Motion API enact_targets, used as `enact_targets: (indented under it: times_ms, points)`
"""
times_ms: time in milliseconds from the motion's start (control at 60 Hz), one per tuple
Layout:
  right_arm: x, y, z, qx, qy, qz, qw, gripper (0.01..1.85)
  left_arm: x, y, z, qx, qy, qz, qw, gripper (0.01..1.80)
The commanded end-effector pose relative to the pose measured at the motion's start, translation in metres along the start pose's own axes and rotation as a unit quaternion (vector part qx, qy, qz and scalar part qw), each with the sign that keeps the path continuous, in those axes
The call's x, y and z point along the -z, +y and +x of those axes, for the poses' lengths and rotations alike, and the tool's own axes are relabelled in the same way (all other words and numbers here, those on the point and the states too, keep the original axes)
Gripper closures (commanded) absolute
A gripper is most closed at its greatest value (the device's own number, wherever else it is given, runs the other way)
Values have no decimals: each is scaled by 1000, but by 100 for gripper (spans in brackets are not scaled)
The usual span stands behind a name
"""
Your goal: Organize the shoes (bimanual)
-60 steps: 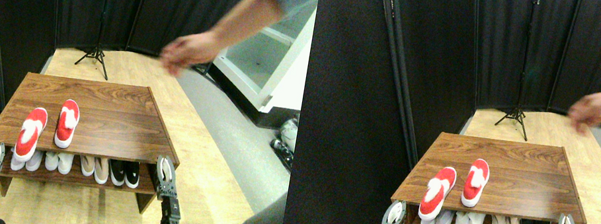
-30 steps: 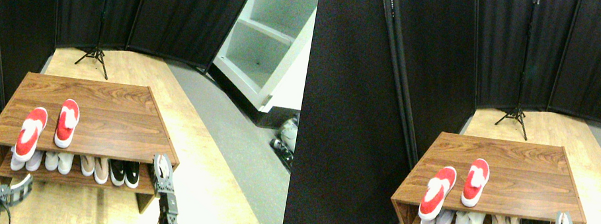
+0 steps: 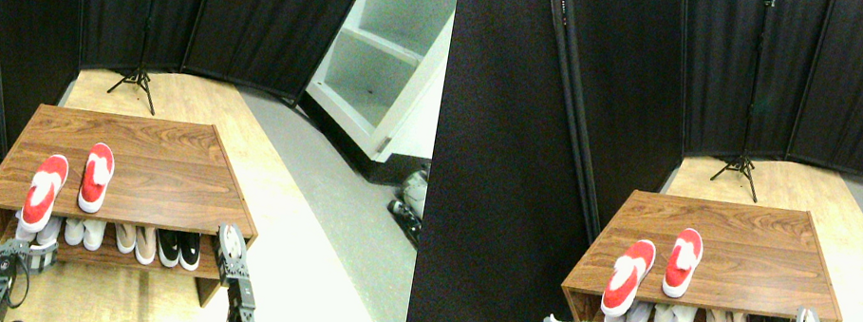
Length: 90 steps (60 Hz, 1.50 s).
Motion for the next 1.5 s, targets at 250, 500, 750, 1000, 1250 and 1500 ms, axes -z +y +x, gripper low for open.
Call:
enact_targets:
  times_ms: [250,500,750,1000,1250,1500]
  points:
    - [-4,9,0,-21,-6,7,1000,178,9,12,33,-4,7,-7,1000,21]
    - [-5,10,1,-24,-15,-4,1000,179,15,35,67,-11,20,-22,999,27]
    - [-5,11,1,-23,-18,4,1000,179,17,46,103,-10,19,-33,999,32]
    - [-7,11,1,-26,-27,0,999,180,13,45,97,-14,25,-26,999,38]
    - [-9,8,2,-30,-36,9,999,179,-9,16,16,14,24,-19,999,36]
    - [-5,5,7,-29,-30,2,999,176,-37,-4,4,56,12,22,998,50]
